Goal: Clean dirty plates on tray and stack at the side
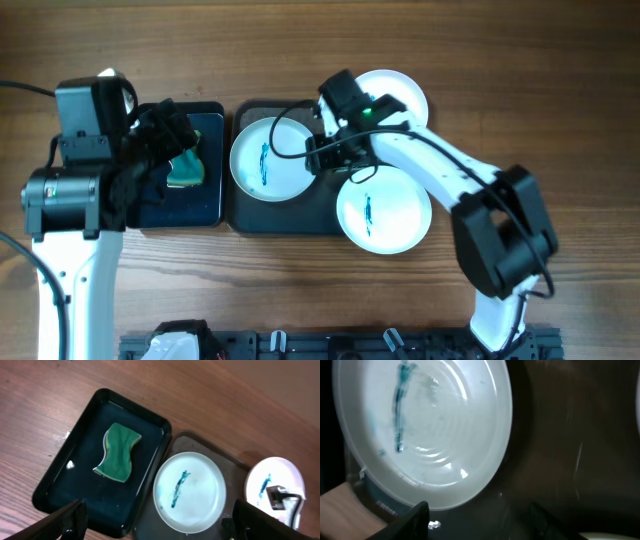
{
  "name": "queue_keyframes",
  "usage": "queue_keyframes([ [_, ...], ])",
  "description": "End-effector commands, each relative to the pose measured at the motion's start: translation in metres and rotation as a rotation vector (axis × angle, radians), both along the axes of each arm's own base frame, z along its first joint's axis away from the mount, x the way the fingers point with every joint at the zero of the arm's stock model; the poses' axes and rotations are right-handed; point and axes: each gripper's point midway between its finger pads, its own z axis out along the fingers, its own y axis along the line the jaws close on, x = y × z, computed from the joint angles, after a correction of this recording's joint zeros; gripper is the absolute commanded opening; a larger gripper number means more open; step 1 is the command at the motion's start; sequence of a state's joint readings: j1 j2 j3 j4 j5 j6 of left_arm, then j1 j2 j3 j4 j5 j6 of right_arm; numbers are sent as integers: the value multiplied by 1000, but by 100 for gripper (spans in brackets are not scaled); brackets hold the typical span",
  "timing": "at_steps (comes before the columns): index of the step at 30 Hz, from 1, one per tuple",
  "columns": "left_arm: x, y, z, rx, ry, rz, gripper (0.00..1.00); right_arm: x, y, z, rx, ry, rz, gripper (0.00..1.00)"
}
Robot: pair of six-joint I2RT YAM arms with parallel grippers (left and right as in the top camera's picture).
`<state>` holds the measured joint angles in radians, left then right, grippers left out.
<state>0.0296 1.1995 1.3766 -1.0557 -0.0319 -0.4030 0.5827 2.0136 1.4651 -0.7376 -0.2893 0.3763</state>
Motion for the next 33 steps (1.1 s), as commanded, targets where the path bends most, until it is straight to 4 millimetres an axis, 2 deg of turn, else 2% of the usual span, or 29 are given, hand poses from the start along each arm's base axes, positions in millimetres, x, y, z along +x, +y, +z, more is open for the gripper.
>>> queue_keyframes([
  [1, 2, 9, -6, 16, 24, 53, 90, 11, 5, -10, -13, -13, -50, 56],
  [6, 0, 10, -22, -5, 94, 81, 89, 21, 10, -16, -4, -44, -69, 55],
  [10, 1, 10, -41, -19, 171, 106, 87, 26, 10, -26, -9, -48, -83, 48],
  [13, 2, 10, -51, -18, 214, 106, 83, 27, 9, -34, -22, -35, -112, 40],
  [15, 4, 10, -56, -17, 230, 106, 76, 27, 6, -38, -35, -27, -138, 40],
  [16, 5, 12, -58, -8, 236, 112, 76, 27, 6, -40, -38, -24, -138, 40],
  [19, 5, 15, -60, 8, 242, 121, 78, 27, 6, -43, -40, -13, -155, 38],
  [20, 5, 15, -60, 8, 243, 121, 86, 27, 6, -43, -40, -14, -155, 36],
  [21, 4, 15, -60, 8, 247, 121, 98, 28, 6, -44, -38, -16, -156, 34],
  [22, 3, 15, -61, 8, 253, 121, 100, 28, 7, -44, -36, -18, -156, 31],
  [25, -1, 15, -64, 14, 271, 113, 99, 30, 5, -46, -45, -12, -193, 19],
  [29, -5, 22, -70, 49, 290, 134, 94, 30, 3, -50, -53, -7, -208, 12],
  [31, -6, 23, -73, 50, 302, 138, 94, 30, 3, -50, -53, -6, -209, 6],
  [33, -6, 27, -78, 47, 317, 150, 94, 29, 3, -50, -55, -4, -208, 4],
])
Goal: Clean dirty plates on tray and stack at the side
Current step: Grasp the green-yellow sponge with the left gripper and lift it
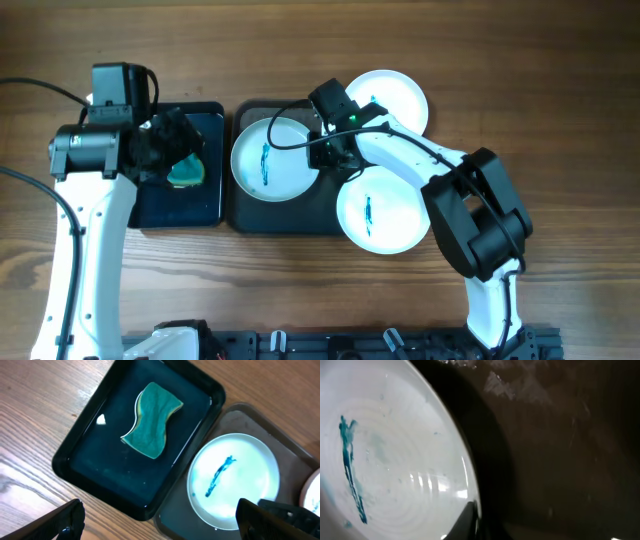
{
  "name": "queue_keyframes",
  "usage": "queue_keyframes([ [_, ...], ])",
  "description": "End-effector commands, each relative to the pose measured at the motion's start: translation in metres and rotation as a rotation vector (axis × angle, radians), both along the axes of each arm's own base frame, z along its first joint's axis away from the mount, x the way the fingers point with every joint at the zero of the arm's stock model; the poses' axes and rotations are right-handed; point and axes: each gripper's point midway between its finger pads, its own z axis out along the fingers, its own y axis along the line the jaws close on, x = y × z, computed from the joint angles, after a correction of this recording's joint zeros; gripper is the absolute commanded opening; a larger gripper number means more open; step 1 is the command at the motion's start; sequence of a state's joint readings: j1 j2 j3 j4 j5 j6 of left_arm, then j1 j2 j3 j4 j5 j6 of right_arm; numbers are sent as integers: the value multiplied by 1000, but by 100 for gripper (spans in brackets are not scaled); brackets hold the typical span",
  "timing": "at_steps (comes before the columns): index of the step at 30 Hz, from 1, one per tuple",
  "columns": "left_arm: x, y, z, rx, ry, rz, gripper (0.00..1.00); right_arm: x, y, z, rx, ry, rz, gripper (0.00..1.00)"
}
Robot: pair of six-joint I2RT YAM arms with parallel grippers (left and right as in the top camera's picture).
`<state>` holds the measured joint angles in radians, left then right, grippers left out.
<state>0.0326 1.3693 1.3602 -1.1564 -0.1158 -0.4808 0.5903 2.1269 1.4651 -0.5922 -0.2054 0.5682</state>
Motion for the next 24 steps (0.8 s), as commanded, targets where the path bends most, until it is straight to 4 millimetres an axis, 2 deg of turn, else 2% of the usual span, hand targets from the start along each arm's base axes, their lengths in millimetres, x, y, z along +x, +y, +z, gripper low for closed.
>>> queue_keyframes([
  [1, -4, 13, -12, 21, 44, 55, 94, 3, -2, -9, -30, 2, -12, 4],
  [6, -5, 17, -35, 7, 133, 95, 85, 1, -8, -10, -57, 6, -18, 4],
  [12, 3, 17, -75, 13, 266, 58, 82, 2, -7, -10, -53, 2, -20, 4],
  [18, 30, 20, -112, 27, 293, 10, 71, 2, -6, -10, -48, 5, -15, 4],
  [19, 43, 20, -122, 39, 279, -34, 74, 2, -6, -10, -49, 2, -8, 4],
  [21, 56, 22, -133, 56, 267, -88, 77, 2, -6, -10, -49, 1, -5, 4],
  [24, 65, 26, -146, 87, 269, -103, 77, 2, -6, -10, -49, 0, -2, 4],
])
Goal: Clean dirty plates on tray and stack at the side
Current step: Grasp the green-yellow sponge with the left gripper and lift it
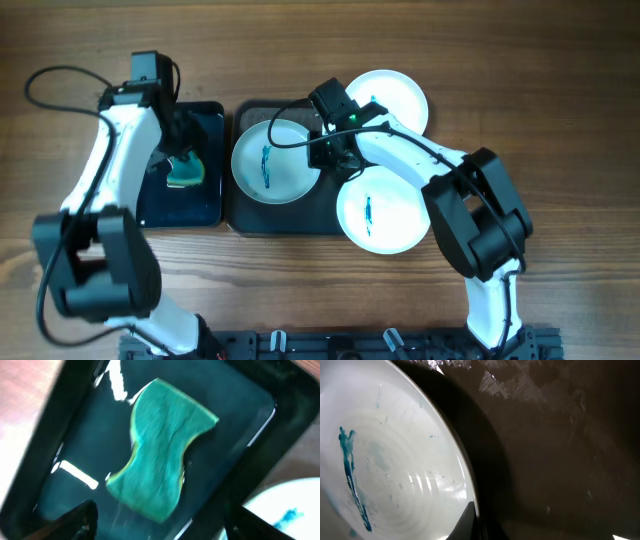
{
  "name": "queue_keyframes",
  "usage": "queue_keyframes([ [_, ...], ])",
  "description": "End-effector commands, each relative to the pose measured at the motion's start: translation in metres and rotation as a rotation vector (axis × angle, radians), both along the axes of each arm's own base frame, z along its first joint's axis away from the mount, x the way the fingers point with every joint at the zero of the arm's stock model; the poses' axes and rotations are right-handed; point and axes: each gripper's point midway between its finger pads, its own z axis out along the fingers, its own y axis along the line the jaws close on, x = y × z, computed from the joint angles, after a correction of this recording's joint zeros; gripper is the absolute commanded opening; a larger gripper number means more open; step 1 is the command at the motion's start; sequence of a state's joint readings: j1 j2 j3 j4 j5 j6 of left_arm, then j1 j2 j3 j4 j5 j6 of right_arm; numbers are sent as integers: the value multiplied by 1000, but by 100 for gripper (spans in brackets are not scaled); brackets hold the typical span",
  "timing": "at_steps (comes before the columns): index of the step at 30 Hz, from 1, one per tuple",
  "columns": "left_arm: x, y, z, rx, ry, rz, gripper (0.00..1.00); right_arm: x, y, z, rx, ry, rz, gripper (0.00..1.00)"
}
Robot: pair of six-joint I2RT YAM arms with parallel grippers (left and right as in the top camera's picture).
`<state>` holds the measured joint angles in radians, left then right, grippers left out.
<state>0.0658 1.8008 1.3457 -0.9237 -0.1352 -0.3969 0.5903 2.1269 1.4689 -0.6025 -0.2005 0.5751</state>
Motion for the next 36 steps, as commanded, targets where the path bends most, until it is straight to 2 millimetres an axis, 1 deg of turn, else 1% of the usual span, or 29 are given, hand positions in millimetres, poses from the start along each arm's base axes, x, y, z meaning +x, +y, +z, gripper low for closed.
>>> queue_keyframes([
  [1, 5, 12, -23, 65, 47, -61, 76, 2, -4, -10, -40, -3, 8, 4],
  [4, 9, 14, -33, 78, 53, -62, 72, 1, -3, -10, -33, 1, 10, 4],
  [6, 9, 19, -39, 101, 68, -55, 65, 1, -3, -10, -33, 1, 10, 5],
  [8, 10, 19, -43, 104, 73, -55, 62, 1, -3, -10, -32, 1, 11, 5],
  [14, 18, 20, -55, 105, 62, -55, 58, 1, -2, -9, -28, -1, 13, 5],
  [17, 19, 19, -62, 97, 70, -57, 53, 1, -2, -9, -29, -1, 13, 5],
  [18, 19, 17, -64, 87, 70, -60, 47, 1, -2, -9, -28, -1, 14, 5],
  [20, 20, 11, -66, 63, 70, -67, 41, 2, -1, -9, -27, -3, 14, 5],
  [21, 20, 10, -67, 59, 70, -68, 37, 2, -1, -9, -27, -4, 13, 5],
  [22, 20, 10, -67, 61, 72, -71, 35, 2, -1, -9, -27, -4, 13, 5],
  [25, 16, 15, -67, 95, 89, -64, 36, 2, -2, -9, -28, -6, 20, 6],
  [27, 12, 18, -69, 111, 99, -59, 38, 2, -2, -9, -28, -6, 20, 6],
  [30, 4, 18, -76, 109, 121, -60, 38, 2, -1, -9, -28, -5, 19, 6],
  [32, -2, 13, -82, 85, 135, -65, 38, 2, -1, -9, -28, -6, 18, 6],
  [34, -7, 9, -88, 61, 148, -69, 36, 3, -1, -9, -26, -8, 18, 6],
  [36, -10, 6, -91, 43, 156, -71, 29, 3, -1, -9, -25, -9, 18, 6],
])
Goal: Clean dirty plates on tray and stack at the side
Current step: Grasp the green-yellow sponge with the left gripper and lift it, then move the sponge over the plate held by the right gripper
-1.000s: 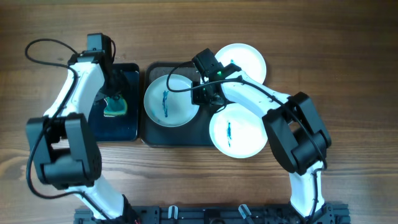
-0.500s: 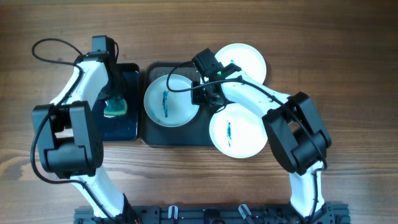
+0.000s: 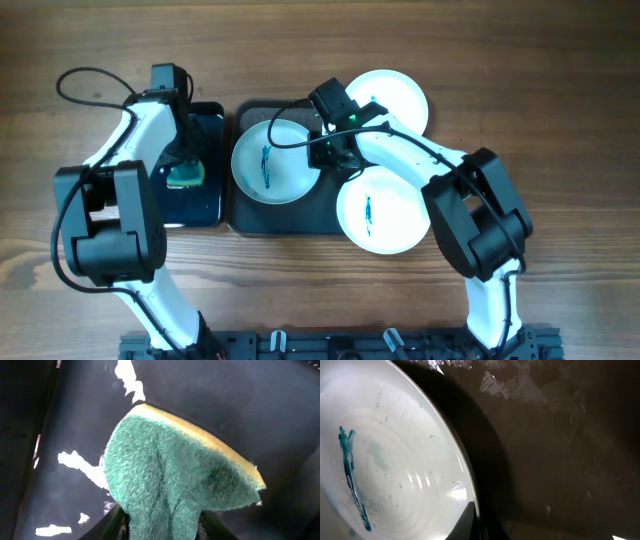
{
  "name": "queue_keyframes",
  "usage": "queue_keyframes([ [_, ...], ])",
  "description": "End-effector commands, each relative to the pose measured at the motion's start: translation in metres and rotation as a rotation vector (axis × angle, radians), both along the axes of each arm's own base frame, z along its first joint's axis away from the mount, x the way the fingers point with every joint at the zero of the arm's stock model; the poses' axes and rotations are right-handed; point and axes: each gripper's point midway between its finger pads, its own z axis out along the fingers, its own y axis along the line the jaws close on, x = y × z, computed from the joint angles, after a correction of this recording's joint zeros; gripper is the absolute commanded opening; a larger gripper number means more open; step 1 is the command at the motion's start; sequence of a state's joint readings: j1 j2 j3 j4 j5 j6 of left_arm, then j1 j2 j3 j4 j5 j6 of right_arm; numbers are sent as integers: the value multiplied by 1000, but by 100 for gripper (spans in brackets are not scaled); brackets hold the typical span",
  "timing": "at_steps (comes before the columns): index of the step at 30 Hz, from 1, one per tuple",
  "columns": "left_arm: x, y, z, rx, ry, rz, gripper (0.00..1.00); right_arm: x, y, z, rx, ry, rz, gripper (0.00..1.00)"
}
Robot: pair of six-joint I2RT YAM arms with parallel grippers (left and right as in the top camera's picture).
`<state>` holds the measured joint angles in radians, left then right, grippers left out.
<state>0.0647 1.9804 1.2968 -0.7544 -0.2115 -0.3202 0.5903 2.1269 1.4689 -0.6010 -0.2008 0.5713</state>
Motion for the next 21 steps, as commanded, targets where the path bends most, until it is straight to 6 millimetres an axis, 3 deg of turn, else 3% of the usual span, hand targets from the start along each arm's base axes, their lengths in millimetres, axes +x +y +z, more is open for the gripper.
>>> queue_keyframes([
  [1, -22, -8, -22, -37, 82, -3, 17, 3, -1, -9, -24, -8, 14, 6],
  [2, -22, -8, -22, -37, 81, -3, 4, 3, -1, -9, -24, -9, 14, 6],
  [6, -21, -7, -19, -37, 73, 7, 4, 3, -1, -9, -24, -9, 13, 6],
  [9, -21, -9, -6, -48, 73, 29, 4, 3, 0, -8, -19, -10, 14, 5],
  [15, -19, -10, 62, -55, 45, 27, 4, 0, 11, -3, 48, 12, 38, 4],
  [21, -19, -40, 129, -219, -86, -4, 4, 0, 10, -3, 46, 11, 43, 4],
])
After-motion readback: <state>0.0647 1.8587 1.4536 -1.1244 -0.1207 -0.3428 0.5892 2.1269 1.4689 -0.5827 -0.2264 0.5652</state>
